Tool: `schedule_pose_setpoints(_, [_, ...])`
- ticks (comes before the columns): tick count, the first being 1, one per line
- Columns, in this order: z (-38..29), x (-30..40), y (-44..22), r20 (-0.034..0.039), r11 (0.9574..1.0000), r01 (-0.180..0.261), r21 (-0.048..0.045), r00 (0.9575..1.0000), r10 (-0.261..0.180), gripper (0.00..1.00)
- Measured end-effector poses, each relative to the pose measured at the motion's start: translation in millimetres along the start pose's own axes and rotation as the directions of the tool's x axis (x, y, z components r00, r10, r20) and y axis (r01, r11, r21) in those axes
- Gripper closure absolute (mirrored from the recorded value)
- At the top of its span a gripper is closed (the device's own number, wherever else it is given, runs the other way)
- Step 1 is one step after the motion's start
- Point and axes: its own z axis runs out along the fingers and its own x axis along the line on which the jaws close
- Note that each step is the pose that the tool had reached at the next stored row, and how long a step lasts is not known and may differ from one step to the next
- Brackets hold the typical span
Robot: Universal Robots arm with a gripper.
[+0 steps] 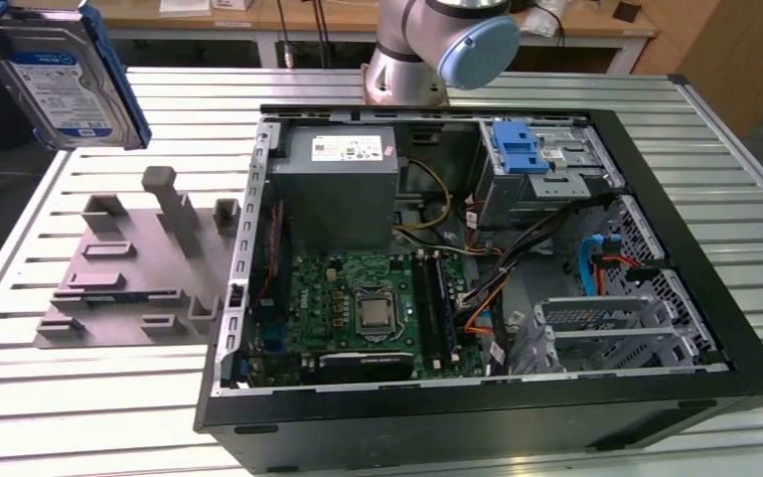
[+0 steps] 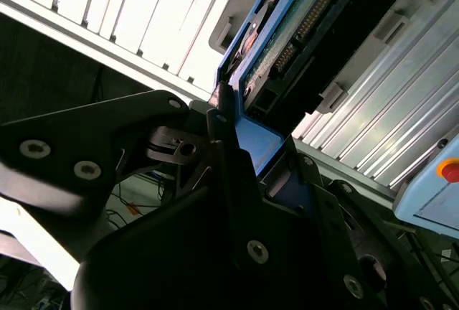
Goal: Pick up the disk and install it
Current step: 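Pick up the disk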
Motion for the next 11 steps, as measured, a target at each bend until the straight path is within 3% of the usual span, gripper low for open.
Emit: schedule_pose_setpoints(11, [-2.5, -0.1, 0.1, -0.0001, 1.0, 0.0, -0.0001, 1.0, 0.0, 0.64])
